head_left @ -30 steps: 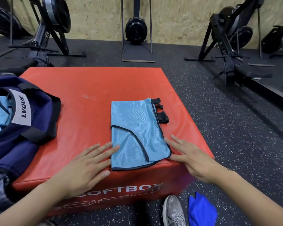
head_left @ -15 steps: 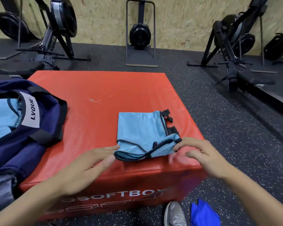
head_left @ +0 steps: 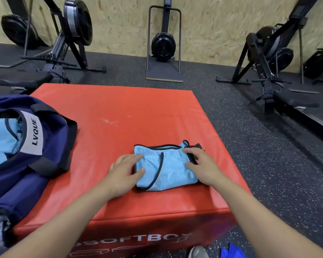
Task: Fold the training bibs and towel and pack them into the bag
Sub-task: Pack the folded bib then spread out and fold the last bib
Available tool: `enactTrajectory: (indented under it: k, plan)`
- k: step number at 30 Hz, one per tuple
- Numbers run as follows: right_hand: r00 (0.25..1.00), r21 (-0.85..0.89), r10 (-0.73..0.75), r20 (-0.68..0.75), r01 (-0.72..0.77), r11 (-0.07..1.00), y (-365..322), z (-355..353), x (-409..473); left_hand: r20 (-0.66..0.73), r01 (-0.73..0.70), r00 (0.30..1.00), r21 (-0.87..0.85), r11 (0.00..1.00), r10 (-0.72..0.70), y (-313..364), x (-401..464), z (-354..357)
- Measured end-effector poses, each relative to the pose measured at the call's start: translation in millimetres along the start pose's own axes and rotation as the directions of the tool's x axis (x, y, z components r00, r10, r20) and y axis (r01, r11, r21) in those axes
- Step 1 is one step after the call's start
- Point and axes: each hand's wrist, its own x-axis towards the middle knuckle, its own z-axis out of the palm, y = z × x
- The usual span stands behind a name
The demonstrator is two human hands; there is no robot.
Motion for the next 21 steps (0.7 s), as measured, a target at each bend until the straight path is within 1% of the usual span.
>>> enactTrajectory:
  k: [2,3,4,5,6,7,8,9,10,12,13,14,16,18,19,21]
  plan:
    - [1.0,-0.12,0.01,-0.014,-0.011,0.993,3,6,2,-0.017,-0.012,1.0,0.171,0.985,0.015,-4,2,6]
    - [0.999,-0.203,0.009,-0.047,-0.018,0.979,2,7,2,-0.051,-0.026,0.998,0.243,0.97,0.039,-2,0,7]
    - [0.993,-0.337,-0.025,-0.114,-0.015,0.941,-2,8,2,-0.081,-0.026,0.995,0.302,0.953,0.053,-3,-1,8]
    - [0.977,-0.486,-0.104,-0.188,0.0,0.874,-10,10,2,-0.097,-0.027,0.993,0.345,0.938,0.064,-4,-1,9]
    - [0.95,-0.585,-0.206,-0.234,0.031,0.811,-19,12,3,-0.093,-0.032,0.993,0.365,0.93,0.071,-5,-2,10]
    - [0.927,-0.626,-0.29,-0.239,0.081,0.775,-28,17,4,-0.083,-0.043,0.993,0.369,0.928,0.08,-7,-2,11]
    - [0.92,-0.635,-0.332,-0.208,0.131,0.761,-36,23,5,-0.079,-0.051,0.993,0.364,0.93,0.086,-8,-3,13]
    - [0.931,-0.634,-0.33,-0.155,0.163,0.756,-39,30,6,-0.083,-0.053,0.993,0.363,0.93,0.089,-9,-4,14]
    - [0.951,-0.63,-0.296,-0.092,0.175,0.757,-39,37,7,-0.098,-0.055,0.99,0.37,0.927,0.098,-9,-5,14]
    - [0.985,-0.65,-0.17,0.035,0.152,0.744,-27,50,8,-0.141,-0.062,0.982,0.382,0.922,0.125,-9,-7,9]
    - [0.991,-0.669,-0.12,0.063,0.131,0.732,-20,53,8,-0.157,-0.067,0.978,0.394,0.917,0.138,-9,-9,6]
    - [0.994,-0.671,-0.09,0.065,0.11,0.733,-18,54,8,-0.168,-0.071,0.974,0.41,0.909,0.152,-10,-12,1]
    - [0.997,-0.649,-0.077,0.013,0.067,0.758,-26,52,13,-0.186,-0.078,0.967,0.43,0.899,0.172,-13,-18,-6]
    - [0.988,-0.633,-0.149,-0.047,0.086,0.77,-43,54,19,-0.185,-0.084,0.966,0.431,0.899,0.179,-18,-26,-13]
    - [0.982,-0.608,-0.183,-0.046,0.118,0.785,-51,57,19,-0.183,-0.084,0.967,0.435,0.897,0.18,-21,-29,-15]
    - [0.979,-0.542,-0.198,0.037,0.186,0.82,-57,71,15,-0.179,-0.087,0.966,0.453,0.887,0.187,-28,-35,-18]
